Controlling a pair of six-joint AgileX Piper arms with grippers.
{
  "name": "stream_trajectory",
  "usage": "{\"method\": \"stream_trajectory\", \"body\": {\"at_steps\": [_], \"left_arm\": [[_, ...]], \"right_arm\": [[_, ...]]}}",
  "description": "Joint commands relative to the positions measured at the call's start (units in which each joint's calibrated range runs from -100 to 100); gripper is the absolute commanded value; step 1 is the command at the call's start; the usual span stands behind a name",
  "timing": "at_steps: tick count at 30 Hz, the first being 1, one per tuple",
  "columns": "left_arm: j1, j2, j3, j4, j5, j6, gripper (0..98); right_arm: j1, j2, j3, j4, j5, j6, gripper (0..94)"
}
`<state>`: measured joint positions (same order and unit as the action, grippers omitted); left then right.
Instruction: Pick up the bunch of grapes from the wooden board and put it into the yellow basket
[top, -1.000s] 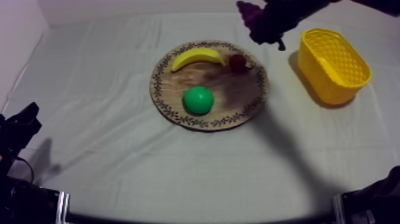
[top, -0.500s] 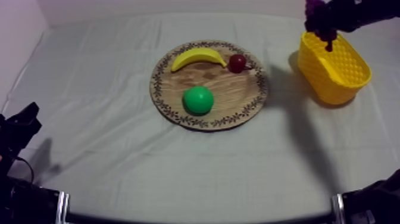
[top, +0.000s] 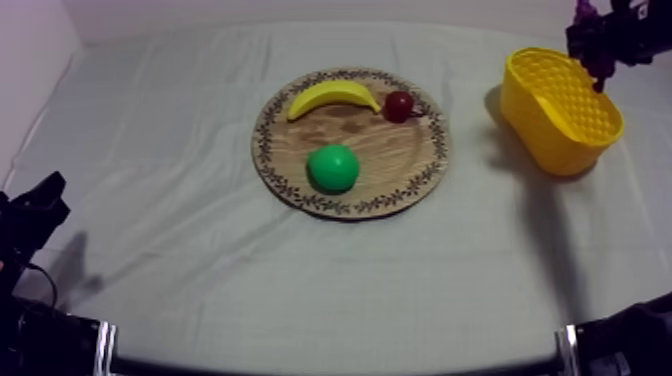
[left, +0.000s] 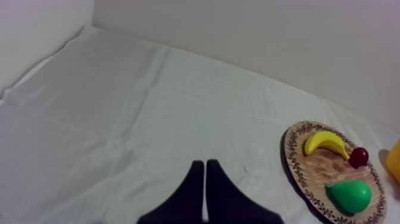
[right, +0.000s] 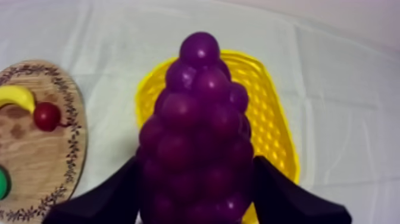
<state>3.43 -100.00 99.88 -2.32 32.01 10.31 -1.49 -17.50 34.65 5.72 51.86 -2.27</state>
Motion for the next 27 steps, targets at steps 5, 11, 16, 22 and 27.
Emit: {"method": "stream_trajectory", "body": {"at_steps": [5,11,16,22,27], "left_arm": [[0.01,0.0,0.01,0.0,0.0,0.02,0.1],[0.01,0.0,0.01,0.0,0.0,0.02,0.1],[0.01,0.0,0.01,0.0,0.0,0.02,0.1],[0.01,0.0,0.01,0.0,0.0,0.02,0.1],[0.01,0.0,0.01,0.0,0.0,0.02,0.1]], "right_arm": [[0.88,5.11,-2.99,1.27,-2.12,-0.99,39.1],[1.98,12.67,-8.44,2.13,-4.22,-1.54,39.0],[3.25,20.18,-10.96,1.96,-6.73,-1.1,38.6],[3.66,25.36,-8.31,1.85,-10.58,-0.57,38.5],[3.66,27.39,-5.92,1.59,-13.12,-0.13,38.6]]}}
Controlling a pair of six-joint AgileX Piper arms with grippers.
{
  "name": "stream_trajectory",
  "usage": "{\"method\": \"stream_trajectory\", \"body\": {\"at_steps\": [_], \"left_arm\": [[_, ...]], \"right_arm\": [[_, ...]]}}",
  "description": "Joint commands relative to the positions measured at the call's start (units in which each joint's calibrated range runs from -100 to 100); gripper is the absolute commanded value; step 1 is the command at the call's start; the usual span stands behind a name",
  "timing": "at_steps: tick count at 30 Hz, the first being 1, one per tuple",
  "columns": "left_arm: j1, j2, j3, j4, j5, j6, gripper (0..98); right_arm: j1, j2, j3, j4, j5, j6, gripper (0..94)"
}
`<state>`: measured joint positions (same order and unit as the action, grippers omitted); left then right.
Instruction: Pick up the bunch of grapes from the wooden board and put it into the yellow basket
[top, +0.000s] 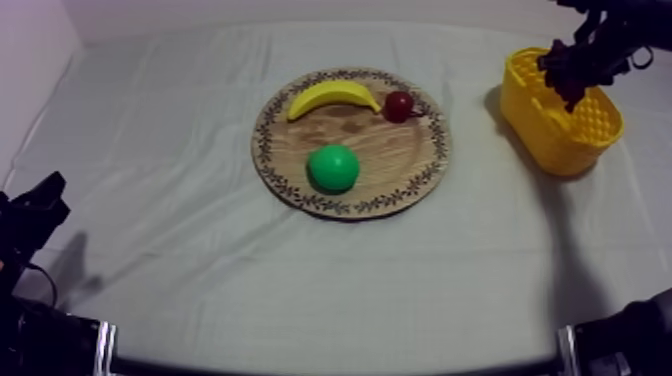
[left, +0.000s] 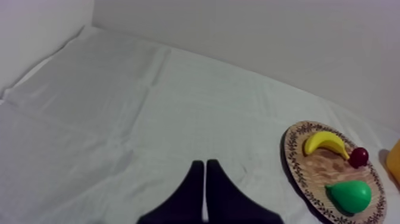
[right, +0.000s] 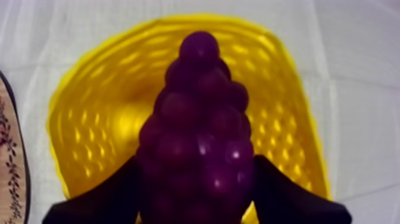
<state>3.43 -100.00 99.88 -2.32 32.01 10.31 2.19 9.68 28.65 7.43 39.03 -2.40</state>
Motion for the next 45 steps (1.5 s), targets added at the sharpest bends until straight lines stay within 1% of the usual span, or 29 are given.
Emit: {"method": "stream_trajectory", "body": {"at_steps": [1,6,8,10,12,14,16,18,19,24,27,30,39,45], "left_arm": [[0.01,0.0,0.01,0.0,0.0,0.02,0.1],[0.01,0.0,0.01,0.0,0.0,0.02,0.1],[0.01,0.0,0.01,0.0,0.0,0.02,0.1],[0.01,0.0,0.01,0.0,0.0,0.02,0.1],[0.01,0.0,0.01,0.0,0.0,0.02,0.1],[0.01,0.0,0.01,0.0,0.0,0.02,0.1],[0.01,0.0,0.01,0.0,0.0,0.02,0.1],[0.01,0.0,0.01,0.0,0.0,0.02,0.1],[0.01,0.0,0.01,0.0,0.0,0.0,0.1],[0.01,0.0,0.01,0.0,0.0,0.01,0.1],[0.01,0.0,0.01,0.0,0.0,0.0,0.1],[0.01,0.0,0.01,0.0,0.0,-0.02,0.1],[0.01,0.0,0.01,0.0,0.0,0.01,0.1],[0.01,0.0,0.01,0.0,0.0,0.0,0.1]], "right_arm": [[0.02,0.53,0.08,-0.1,-0.48,-0.02,38.8],[0.28,1.14,-0.34,0.07,-0.84,0.0,38.8],[0.42,1.07,-0.21,0.11,-1.45,-0.12,40.7],[0.72,0.83,0.44,-0.26,-2.85,0.35,46.7],[1.07,0.37,1.18,-1.03,-4.27,1.46,55.0],[1.51,-0.37,1.73,-2.69,-5.1,3.52,63.5],[2.02,-1.4,2.08,-5.06,-5.5,6.19,69.3],[2.44,-2.53,2.47,-6.83,-5.7,8.1,72.7],[2.57,-3.07,2.69,-7.21,-5.75,8.51,74.0],[2.82,-5.66,4.01,-7.17,-5.69,8.34,76.1],[2.76,-7.6,5.53,-6.55,-5.57,7.69,74.7],[2.77,-10.34,7.7,-5.79,-5.81,7.04,70.1],[3.08,-21.36,14.89,-5.96,-4.96,6.56,47.2],[1.92,-29.91,22.81,-5.5,-5.07,5.99,36.7]]}}
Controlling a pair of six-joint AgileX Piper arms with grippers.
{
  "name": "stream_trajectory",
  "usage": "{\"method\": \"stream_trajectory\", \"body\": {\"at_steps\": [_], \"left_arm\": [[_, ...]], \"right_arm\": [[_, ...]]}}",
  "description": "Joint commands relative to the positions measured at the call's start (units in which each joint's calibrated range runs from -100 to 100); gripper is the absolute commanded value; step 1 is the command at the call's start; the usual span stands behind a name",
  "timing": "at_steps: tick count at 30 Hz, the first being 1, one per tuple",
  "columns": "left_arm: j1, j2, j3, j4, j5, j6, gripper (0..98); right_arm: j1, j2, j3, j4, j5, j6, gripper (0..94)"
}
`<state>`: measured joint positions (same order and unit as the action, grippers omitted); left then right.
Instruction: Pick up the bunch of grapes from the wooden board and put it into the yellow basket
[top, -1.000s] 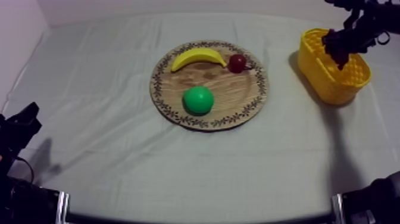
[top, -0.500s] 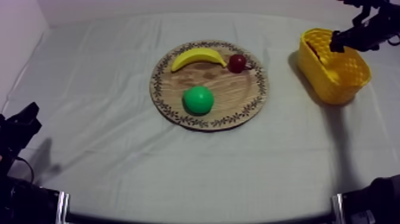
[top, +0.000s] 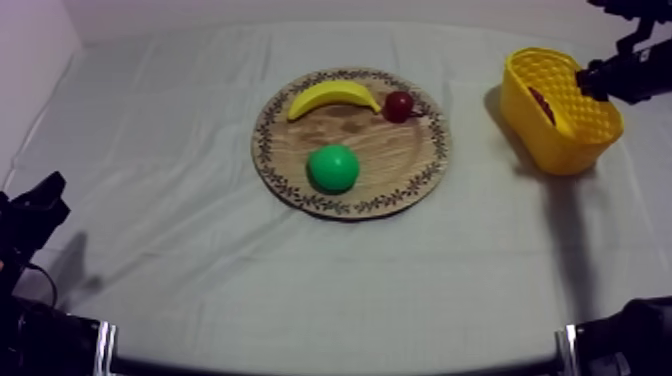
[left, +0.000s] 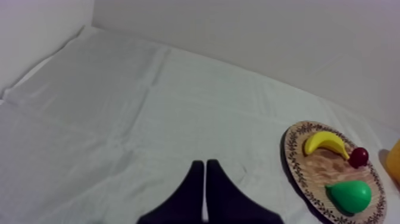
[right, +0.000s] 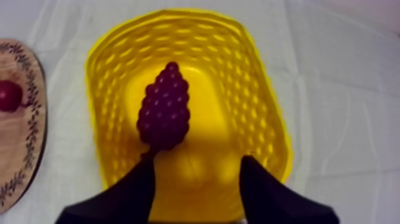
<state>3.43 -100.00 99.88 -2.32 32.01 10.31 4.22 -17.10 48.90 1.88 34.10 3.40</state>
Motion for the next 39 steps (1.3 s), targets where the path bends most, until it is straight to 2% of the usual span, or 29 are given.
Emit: {"method": "stream_trajectory", "body": {"at_steps": [1,6,10,15,22,29,32,36,39], "left_arm": [[0.01,0.0,0.01,0.0,0.0,-0.01,0.1],[0.01,0.0,0.01,0.0,0.0,0.01,0.1],[0.01,0.0,0.01,0.0,0.0,0.01,0.1],[0.01,0.0,0.01,0.0,0.0,-0.02,0.1],[0.01,0.0,0.01,0.0,0.0,-0.02,0.1],[0.01,0.0,0.01,0.0,0.0,0.01,0.1],[0.01,0.0,0.01,0.0,0.0,0.01,0.1],[0.01,0.0,0.01,0.0,0.0,0.01,0.1],[0.01,0.0,0.01,0.0,0.0,-0.01,0.1]], "right_arm": [[-0.26,-4.6,3.65,-0.06,0.13,0.3,34.8],[-1.33,-11.56,9.11,0.73,1.29,-0.25,26.4],[-1.32,-16.88,13.18,-0.51,2.34,0.91,21.7],[-1.97,-23.48,19.25,-0.12,2.94,0.85,15.9],[-2.18,-33.79,27.32,-1.54,2.91,2.93,2.9],[-2.9,-46.78,35.32,-4.55,4.15,5.04,0.6],[-3.9,-53.12,37.89,-5.19,6.74,4.84,0.5],[-6.65,-63.1,40.89,-3.53,10.93,2.5,0.4],[-7.53,-69.18,42.83,-3.04,12.82,2.21,0.4]]}}
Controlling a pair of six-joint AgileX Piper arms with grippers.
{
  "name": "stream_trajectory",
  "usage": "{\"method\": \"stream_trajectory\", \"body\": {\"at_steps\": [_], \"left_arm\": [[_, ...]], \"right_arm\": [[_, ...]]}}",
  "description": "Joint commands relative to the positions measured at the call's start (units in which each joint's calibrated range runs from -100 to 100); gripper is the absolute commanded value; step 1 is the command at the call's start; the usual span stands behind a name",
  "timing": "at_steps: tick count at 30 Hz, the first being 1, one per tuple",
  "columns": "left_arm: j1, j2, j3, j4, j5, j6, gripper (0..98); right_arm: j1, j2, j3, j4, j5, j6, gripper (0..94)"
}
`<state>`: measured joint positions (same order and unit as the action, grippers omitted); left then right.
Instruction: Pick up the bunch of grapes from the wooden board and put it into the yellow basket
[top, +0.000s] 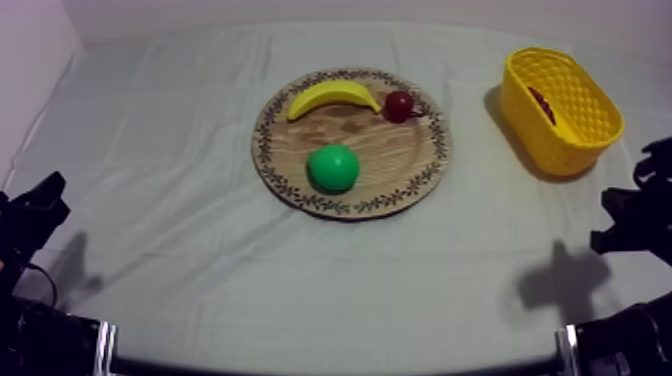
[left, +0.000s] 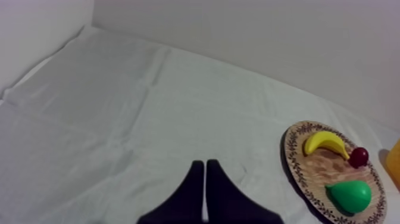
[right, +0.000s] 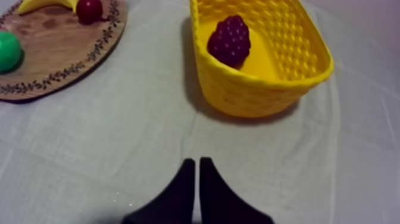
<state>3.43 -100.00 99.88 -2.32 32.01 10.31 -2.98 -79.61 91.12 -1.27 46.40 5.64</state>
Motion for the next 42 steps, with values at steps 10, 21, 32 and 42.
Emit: {"method": "stream_trajectory", "body": {"at_steps": [10,21,32,42], "left_arm": [[0.01,0.0,0.01,0.0,0.0,-0.02,0.1],[0.01,0.0,0.01,0.0,0.0,-0.03,0.1],[0.01,0.0,0.01,0.0,0.0,-0.01,0.1],[0.01,0.0,0.01,0.0,0.0,0.0,0.1]], "right_arm": [[2.48,-15.72,4.98,-1.88,1.45,2.51,0.5],[2.77,-16.06,7.43,0.41,-3.79,-1.44,0.5],[2.83,-16.06,8.52,0.57,-7.14,-3.52,0.3],[2.83,-16.06,8.54,0.56,-7.2,-3.17,0.3]]}}
